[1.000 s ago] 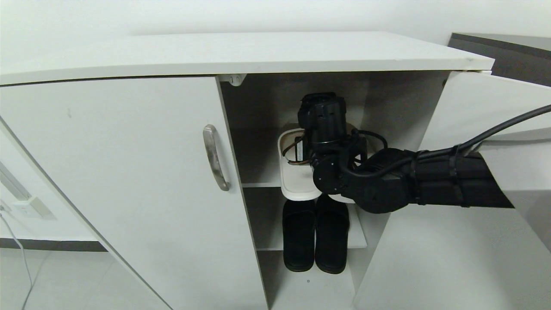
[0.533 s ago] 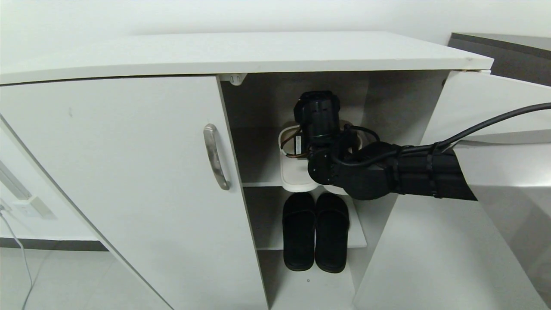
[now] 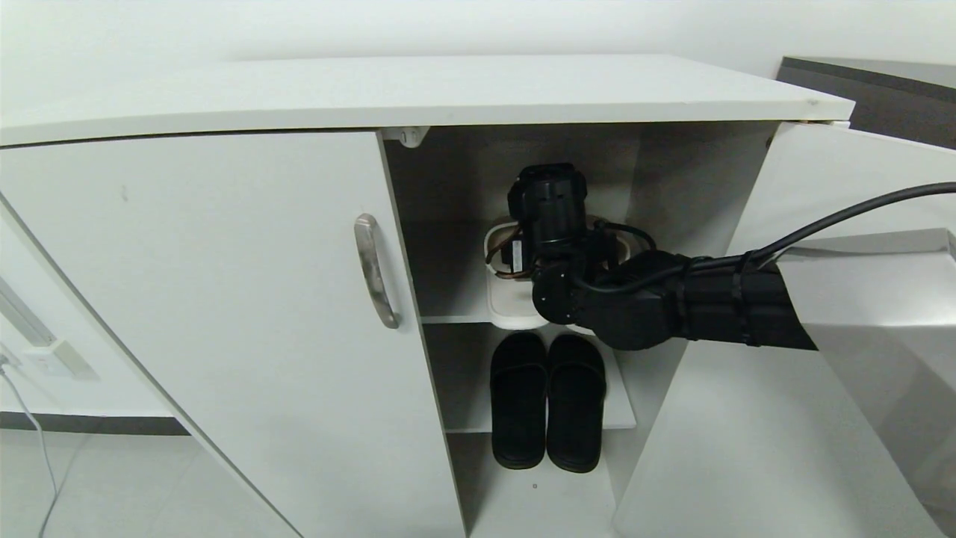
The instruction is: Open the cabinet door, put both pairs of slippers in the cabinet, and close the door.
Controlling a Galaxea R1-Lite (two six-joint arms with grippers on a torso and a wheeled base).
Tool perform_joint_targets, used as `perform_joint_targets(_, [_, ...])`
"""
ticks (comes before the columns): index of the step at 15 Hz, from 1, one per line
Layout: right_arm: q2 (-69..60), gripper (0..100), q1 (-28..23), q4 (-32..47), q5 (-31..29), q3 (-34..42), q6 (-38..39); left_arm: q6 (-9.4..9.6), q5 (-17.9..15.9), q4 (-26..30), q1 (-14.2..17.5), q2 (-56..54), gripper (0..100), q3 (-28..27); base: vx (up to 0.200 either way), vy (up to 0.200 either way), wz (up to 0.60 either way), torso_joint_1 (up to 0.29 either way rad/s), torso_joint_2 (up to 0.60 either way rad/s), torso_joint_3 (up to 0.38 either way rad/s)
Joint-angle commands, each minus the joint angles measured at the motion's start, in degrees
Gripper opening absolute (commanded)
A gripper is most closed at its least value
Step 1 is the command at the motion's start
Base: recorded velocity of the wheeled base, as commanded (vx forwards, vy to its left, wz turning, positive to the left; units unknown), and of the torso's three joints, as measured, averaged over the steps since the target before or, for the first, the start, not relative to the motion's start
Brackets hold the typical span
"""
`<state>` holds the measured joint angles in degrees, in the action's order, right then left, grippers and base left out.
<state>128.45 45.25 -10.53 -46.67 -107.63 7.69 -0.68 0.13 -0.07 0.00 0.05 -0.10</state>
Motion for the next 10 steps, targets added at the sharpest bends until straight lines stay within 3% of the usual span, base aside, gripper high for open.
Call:
perform_joint_targets(1, [-2.0, 100, 0.6, 0.0, 0.0, 1.2, 0.0, -0.02, 0.0, 0.0, 0.0, 0.0, 0, 0.0, 0.0, 0.0, 0.0, 0.0, 0.0, 0.0])
perform_joint_targets(5, [-7.2, 100, 2.4, -0.5, -0.4, 8.3, 0.4, -0.02, 0.0, 0.0, 0.0, 0.0, 0, 0.0, 0.0, 0.0, 0.0, 0.0, 0.0, 0.0])
perform_joint_targets(10, [-18.9, 100, 6.7, -4.8, 0.2, 23.5, 0.5, -0.02, 0.0, 0.0, 0.0, 0.0, 0, 0.0, 0.0, 0.0, 0.0, 0.0, 0.0, 0.0])
